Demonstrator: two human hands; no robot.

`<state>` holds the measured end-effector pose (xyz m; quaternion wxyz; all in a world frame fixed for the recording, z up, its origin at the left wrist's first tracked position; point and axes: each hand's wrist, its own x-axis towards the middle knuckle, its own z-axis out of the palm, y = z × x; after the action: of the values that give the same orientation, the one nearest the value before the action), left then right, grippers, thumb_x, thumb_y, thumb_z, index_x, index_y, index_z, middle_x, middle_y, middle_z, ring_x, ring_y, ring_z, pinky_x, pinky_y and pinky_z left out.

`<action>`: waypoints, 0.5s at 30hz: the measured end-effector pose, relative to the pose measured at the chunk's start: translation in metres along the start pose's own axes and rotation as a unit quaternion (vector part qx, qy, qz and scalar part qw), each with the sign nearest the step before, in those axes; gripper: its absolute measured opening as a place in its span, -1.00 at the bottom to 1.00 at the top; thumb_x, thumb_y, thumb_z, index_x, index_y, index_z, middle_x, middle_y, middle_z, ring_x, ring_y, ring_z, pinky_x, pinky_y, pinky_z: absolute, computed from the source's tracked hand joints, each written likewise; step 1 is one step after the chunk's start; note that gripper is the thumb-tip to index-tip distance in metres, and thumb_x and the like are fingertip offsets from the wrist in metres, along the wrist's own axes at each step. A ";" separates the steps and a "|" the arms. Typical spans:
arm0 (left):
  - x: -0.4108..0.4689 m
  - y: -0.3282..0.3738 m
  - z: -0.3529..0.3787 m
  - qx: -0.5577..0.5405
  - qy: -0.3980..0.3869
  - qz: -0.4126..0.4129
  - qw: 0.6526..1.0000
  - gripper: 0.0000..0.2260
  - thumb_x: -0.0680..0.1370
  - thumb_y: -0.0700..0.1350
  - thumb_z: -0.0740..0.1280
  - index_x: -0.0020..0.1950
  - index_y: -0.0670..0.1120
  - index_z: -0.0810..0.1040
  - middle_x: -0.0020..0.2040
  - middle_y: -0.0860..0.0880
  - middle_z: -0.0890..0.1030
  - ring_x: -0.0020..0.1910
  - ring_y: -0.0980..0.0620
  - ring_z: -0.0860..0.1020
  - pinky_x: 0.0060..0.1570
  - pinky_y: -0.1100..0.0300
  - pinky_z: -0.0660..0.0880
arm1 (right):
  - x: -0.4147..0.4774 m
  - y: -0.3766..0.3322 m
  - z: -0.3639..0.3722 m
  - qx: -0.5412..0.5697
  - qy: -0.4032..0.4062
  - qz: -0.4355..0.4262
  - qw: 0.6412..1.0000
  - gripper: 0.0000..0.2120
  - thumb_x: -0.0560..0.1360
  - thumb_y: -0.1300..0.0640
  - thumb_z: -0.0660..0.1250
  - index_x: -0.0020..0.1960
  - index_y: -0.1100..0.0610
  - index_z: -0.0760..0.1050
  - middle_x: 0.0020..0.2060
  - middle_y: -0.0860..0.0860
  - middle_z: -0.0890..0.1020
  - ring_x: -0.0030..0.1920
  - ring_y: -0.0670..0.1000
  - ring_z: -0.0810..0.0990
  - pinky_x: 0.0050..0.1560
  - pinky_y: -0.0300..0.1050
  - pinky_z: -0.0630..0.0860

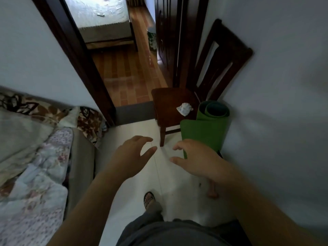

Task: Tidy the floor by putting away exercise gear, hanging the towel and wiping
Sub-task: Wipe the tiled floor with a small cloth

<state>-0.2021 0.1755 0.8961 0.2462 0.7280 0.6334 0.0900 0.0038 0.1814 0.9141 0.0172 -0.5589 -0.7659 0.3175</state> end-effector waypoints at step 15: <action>0.307 -0.031 -0.062 0.068 -0.110 0.099 0.987 -0.57 0.55 0.20 0.12 0.38 0.07 0.35 0.35 0.05 0.42 0.28 0.05 0.42 0.28 0.00 0.39 | 0.226 0.072 -0.100 0.102 0.068 0.132 0.984 -0.46 0.50 -0.14 0.28 0.40 0.03 0.27 0.33 -0.02 0.37 0.27 -0.05 0.38 0.11 -0.26 0.26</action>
<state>-0.2013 0.4900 0.8789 0.2542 0.8079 0.5316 -0.0104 0.0182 0.4365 0.8836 0.0840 -0.6709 -0.6456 0.3551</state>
